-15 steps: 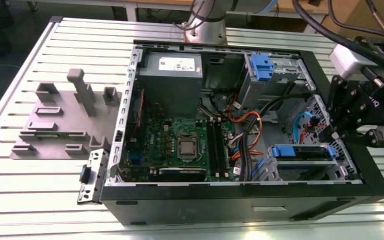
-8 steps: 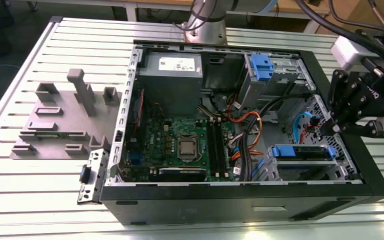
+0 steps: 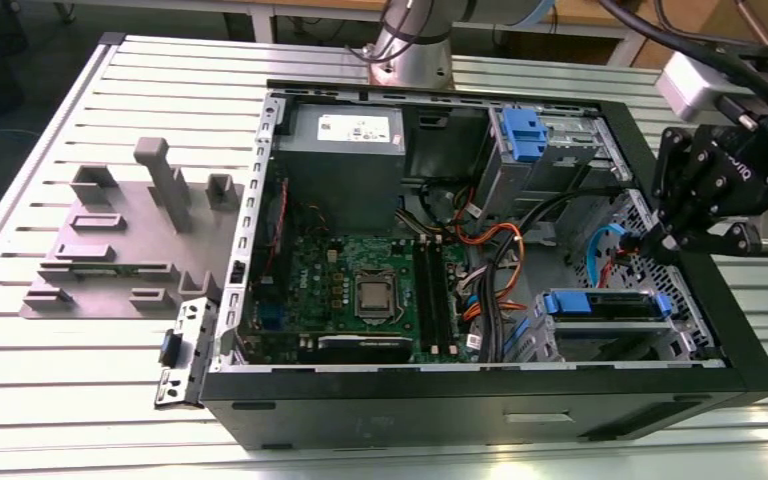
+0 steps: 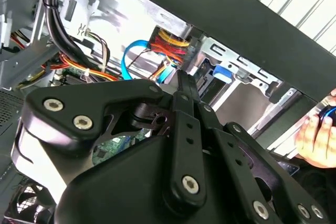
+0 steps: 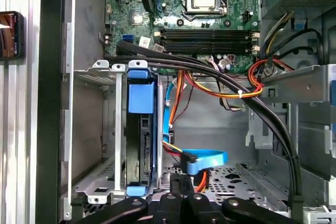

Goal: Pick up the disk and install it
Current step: 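Insert the first disk wire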

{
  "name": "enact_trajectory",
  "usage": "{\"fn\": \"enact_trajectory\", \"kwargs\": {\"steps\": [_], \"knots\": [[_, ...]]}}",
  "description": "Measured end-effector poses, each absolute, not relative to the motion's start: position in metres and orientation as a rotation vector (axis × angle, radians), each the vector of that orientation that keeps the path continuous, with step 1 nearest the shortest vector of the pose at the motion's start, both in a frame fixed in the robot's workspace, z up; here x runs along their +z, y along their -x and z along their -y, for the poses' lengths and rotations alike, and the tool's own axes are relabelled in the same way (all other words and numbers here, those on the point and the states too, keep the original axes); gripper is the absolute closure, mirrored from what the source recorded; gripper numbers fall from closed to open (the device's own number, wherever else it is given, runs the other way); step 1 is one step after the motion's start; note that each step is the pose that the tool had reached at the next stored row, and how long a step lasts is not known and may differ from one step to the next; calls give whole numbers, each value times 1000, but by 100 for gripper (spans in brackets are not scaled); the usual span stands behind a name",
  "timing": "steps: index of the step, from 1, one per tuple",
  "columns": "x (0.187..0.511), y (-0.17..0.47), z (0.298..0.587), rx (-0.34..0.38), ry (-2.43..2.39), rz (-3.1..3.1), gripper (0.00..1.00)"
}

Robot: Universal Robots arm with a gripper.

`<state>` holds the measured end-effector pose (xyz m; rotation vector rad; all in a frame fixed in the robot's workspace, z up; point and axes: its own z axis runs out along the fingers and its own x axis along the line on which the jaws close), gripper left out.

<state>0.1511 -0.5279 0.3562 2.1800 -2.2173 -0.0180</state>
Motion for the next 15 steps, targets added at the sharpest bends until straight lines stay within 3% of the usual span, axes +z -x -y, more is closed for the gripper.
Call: {"fn": "enact_trajectory", "kwargs": {"steps": [14, 15], "knots": [[360, -164, 525, -22, -2182, 2208, 89], [360, -165, 525, -22, -2187, 2204, 82]]}}
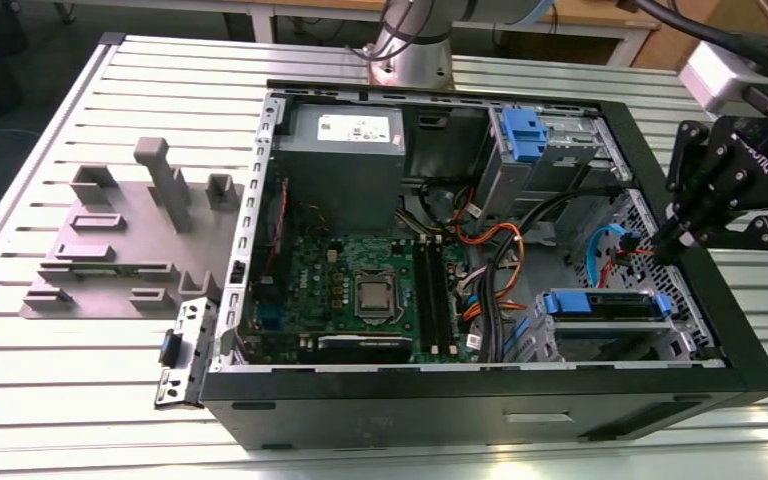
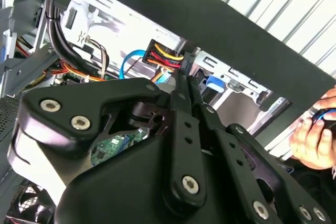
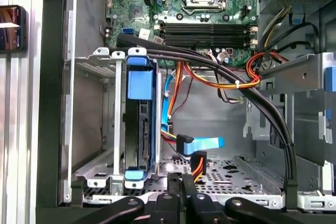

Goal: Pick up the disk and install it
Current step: 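Insert the first disk wire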

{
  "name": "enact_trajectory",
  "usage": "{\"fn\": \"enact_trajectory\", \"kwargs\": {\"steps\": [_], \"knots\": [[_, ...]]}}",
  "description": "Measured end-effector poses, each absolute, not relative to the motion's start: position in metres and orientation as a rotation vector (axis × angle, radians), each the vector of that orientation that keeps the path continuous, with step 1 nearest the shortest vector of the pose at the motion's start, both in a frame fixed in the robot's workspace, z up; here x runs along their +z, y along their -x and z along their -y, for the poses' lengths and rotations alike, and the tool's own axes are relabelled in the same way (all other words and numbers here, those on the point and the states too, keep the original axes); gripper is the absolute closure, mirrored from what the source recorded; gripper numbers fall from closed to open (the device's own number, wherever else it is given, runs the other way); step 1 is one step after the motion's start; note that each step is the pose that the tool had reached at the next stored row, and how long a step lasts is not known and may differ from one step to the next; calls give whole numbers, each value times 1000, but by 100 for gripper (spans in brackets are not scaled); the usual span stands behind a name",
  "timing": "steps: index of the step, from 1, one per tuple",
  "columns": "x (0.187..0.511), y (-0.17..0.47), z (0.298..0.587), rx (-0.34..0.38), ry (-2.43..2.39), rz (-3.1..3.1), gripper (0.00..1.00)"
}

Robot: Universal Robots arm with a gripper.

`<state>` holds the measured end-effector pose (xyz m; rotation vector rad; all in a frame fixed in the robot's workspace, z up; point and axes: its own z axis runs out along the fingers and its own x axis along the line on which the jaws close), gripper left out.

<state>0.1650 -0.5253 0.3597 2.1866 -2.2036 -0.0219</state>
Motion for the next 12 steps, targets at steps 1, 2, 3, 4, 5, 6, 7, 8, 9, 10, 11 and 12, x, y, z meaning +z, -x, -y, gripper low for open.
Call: {"fn": "enact_trajectory", "kwargs": {"steps": [1, 2, 3, 4, 5, 6, 7, 8, 9, 10, 11, 12], "knots": [[360, -165, 525, -22, -2192, 2198, 82], [360, -165, 525, -22, -2200, 2190, 82], [360, -166, 525, -21, -2208, 2182, 82], [360, -166, 525, -21, -2218, 2171, 82], [360, -166, 525, -20, -2227, 2162, 82], [360, -166, 525, -20, -2230, 2158, 82], [360, -166, 525, -20, -2230, 2158, 81], [360, -166, 525, -20, -2230, 2158, 81], [360, -166, 525, -20, -2230, 2158, 75], [360, -167, 525, -20, -2231, 2158, 75], [360, -167, 525, -20, -2232, 2157, 75], [359, -167, 525, -20, -2234, 2155, 75]]}}
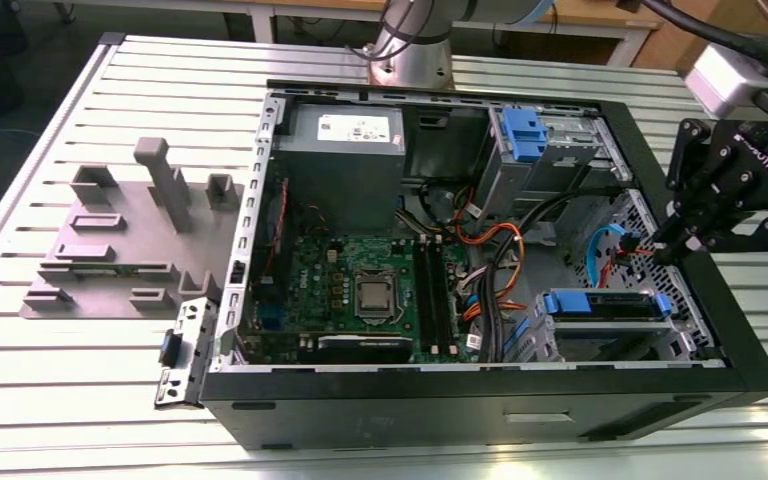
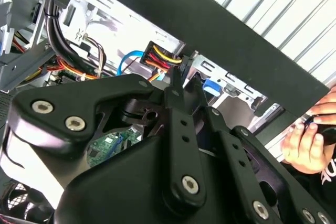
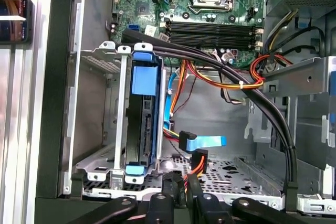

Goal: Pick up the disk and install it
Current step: 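Insert the first disk wire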

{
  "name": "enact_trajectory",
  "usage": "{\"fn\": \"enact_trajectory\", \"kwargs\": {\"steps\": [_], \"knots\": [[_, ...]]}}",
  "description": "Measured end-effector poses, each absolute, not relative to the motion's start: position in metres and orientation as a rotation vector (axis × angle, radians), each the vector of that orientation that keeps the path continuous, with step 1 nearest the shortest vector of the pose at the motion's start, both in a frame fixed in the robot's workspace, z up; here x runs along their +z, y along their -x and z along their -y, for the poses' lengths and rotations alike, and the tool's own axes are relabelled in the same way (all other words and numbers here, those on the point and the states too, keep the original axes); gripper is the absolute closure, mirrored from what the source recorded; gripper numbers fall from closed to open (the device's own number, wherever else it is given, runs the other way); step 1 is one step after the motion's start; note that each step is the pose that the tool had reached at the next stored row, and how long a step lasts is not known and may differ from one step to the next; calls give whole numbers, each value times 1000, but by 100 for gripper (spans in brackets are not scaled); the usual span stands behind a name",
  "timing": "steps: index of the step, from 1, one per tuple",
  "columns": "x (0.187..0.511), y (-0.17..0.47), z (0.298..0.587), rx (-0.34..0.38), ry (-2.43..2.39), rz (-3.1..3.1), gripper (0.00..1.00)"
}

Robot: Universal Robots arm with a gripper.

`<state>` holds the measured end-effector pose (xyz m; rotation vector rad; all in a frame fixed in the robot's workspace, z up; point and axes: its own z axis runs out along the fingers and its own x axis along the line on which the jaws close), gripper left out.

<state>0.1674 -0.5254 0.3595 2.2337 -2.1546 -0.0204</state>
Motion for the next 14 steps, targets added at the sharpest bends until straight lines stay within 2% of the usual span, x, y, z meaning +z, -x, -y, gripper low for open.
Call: {"fn": "enact_trajectory", "kwargs": {"steps": [14], "knots": [[356, -170, 524, -17, -2295, 2086, 75]]}}
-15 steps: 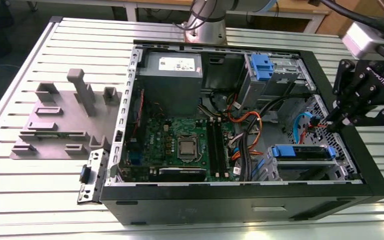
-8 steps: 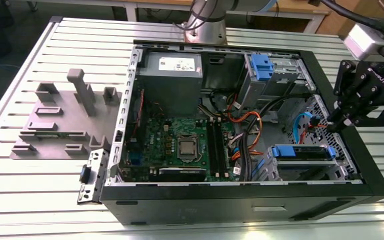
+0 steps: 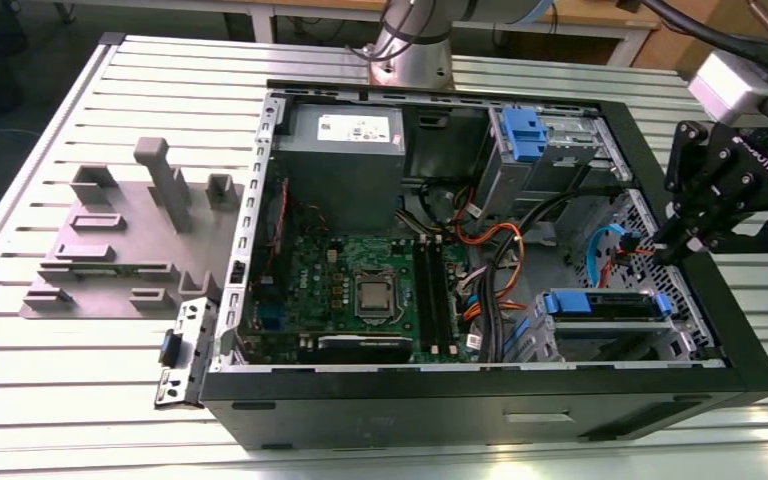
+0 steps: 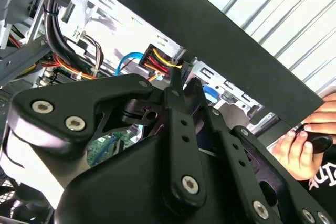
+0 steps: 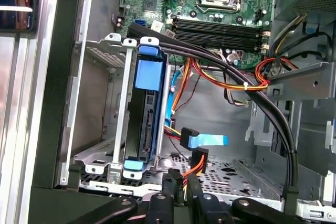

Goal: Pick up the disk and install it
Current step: 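Insert the first disk wire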

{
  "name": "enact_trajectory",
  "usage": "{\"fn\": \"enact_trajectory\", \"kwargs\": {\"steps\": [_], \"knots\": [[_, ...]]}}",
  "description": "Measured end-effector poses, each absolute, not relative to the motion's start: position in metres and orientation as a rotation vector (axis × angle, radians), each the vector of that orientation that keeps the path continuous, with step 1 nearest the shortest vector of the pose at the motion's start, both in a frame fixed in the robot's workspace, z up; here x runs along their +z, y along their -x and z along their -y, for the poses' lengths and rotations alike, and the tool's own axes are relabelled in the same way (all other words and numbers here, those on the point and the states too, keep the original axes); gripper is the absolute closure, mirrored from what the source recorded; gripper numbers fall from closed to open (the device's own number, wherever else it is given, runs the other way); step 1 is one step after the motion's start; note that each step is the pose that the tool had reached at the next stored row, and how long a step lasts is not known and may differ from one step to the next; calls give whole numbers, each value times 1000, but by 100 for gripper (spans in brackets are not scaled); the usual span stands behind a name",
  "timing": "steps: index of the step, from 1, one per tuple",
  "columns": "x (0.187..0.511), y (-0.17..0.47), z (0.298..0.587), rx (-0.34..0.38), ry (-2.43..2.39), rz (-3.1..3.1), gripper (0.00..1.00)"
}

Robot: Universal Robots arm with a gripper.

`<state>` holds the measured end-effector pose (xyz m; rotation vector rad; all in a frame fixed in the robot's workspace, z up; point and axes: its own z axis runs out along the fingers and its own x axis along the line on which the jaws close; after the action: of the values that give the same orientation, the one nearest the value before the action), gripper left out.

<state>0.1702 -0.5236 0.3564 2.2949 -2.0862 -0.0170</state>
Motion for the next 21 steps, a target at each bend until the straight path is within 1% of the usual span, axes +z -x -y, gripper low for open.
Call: {"fn": "enact_trajectory", "kwargs": {"steps": [6, 7, 18, 19, 20, 21], "knots": [[355, -170, 524, -7, -2290, 2081, 74], [355, -170, 524, -7, -2290, 2081, 68], [350, -170, 524, -6, -2291, 2080, 68], [349, -170, 523, -5, -2290, 2079, 69], [349, -170, 523, -4, -2289, 2079, 76], [349, -170, 524, -2, -2288, 2078, 76]]}}
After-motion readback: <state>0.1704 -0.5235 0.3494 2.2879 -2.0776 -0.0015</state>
